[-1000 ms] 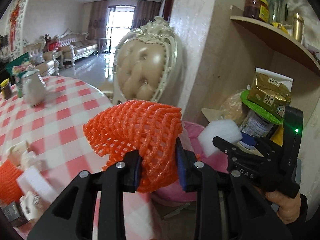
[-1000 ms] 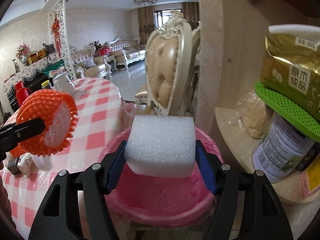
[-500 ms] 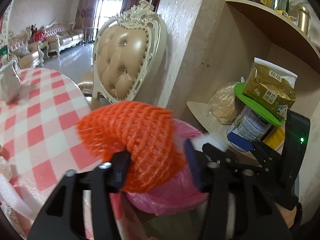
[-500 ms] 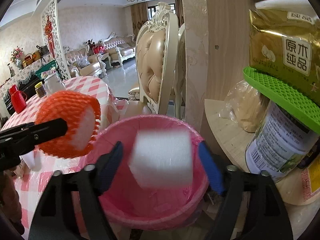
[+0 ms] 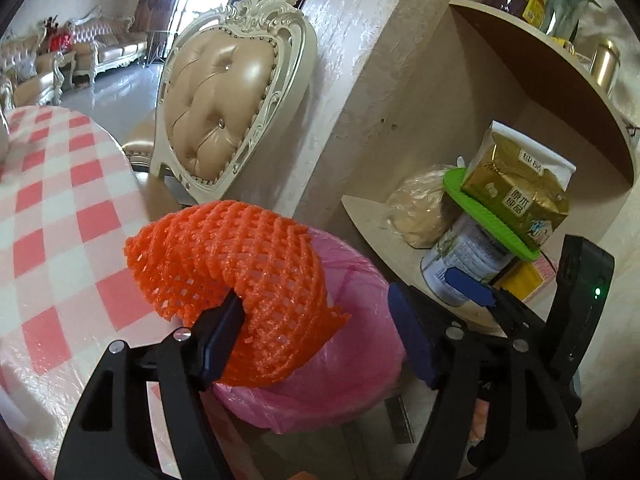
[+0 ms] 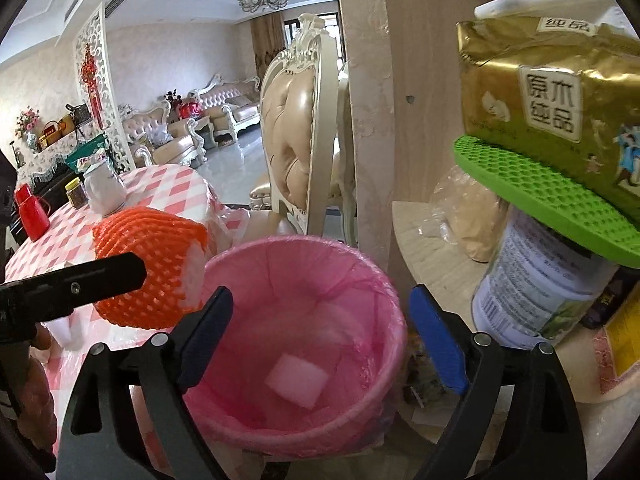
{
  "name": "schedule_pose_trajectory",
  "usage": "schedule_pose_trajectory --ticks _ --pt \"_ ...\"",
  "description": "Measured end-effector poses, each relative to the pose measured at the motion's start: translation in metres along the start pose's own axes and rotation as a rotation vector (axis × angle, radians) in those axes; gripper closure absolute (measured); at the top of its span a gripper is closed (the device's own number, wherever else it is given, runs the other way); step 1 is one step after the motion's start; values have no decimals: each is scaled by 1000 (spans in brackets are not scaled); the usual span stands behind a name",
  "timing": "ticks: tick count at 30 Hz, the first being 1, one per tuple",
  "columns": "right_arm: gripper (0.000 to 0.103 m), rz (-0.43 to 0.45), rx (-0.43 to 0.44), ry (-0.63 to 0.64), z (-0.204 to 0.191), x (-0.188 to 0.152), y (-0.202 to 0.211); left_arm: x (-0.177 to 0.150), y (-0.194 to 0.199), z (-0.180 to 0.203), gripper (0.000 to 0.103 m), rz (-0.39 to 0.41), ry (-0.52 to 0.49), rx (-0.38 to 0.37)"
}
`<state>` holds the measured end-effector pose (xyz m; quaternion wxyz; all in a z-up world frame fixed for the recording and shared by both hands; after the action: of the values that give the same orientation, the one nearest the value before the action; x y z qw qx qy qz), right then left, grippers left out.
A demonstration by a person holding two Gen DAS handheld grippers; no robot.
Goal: Collect trash
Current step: 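Carry both items over the pink bin and open both tools to drop them, then move both open tools back over the table toward the remaining trash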
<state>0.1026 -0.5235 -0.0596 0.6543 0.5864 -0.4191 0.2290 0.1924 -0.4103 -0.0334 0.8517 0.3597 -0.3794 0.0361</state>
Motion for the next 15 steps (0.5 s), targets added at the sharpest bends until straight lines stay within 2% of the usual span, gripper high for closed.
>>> schedule_pose_trajectory --ticks 8,9,11,15 --pt "18 -18 -34 2 13 -15 11 -1 -5 3 24 -26 -39 -15" --pt "18 -24 -38 -2 15 -16 11 -3 -10 4 20 -48 -47 -29" --pt "18 -32 -47 -12 20 -19 10 -11 -22 5 19 -135 -61 -65" --pt "18 -34 -48 -17 23 -21 10 -34 -40 2 14 -263 -121 -22"
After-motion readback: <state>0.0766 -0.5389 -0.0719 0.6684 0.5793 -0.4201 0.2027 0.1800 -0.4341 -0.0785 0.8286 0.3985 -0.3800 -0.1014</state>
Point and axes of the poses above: each gripper's, at about its wrist camera, not at the fingertips, and y roughly against the way its jaws point, z to its right, x to its top, the point moved 6 cm from there along -y, roughly the way its jaws point, and after that the axes turned 5 degrees about y, right-handed, at the moved point
